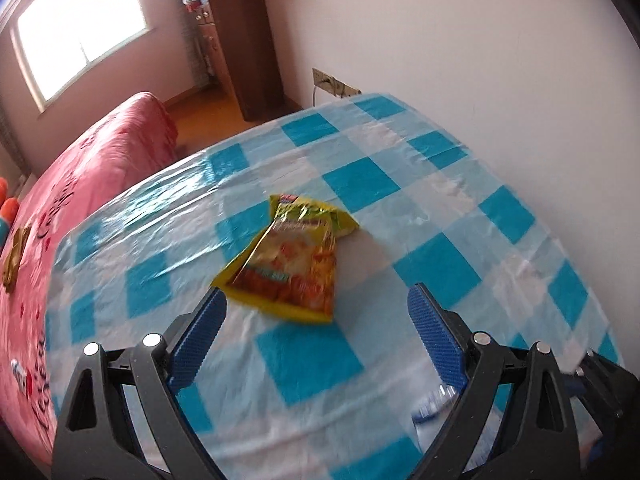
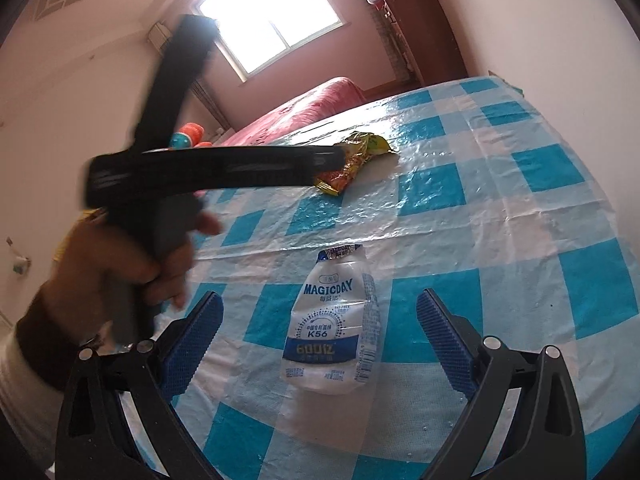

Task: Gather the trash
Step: 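Grasp the yellow snack bag with the left tool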

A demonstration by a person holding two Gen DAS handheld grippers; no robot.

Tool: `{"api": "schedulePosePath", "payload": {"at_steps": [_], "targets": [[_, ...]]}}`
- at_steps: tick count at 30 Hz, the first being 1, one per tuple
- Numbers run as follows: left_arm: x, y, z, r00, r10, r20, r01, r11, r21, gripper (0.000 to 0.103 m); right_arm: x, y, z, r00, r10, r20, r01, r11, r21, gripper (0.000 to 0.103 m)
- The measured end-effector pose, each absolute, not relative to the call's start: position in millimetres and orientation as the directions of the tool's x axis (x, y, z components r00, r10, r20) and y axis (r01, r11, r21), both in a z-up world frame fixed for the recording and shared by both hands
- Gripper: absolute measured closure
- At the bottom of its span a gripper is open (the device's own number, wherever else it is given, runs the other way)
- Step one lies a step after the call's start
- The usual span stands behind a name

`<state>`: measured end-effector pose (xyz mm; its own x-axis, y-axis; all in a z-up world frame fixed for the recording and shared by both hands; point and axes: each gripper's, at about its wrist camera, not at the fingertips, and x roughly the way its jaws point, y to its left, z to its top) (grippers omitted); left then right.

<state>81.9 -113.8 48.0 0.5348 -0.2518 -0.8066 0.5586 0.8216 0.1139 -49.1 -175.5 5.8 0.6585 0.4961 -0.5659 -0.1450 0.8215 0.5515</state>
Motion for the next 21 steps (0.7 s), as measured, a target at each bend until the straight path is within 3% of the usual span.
{"api": "schedulePosePath", "payload": {"at_steps": [21], "targets": [[137, -124, 18, 0.471, -0.272, -0.839, 0.594, 0.801, 0.073, 0.011, -48, -178, 7, 0.653, 0.528, -0.543, -0.168, 0.800, 0.576, 0.007]]}}
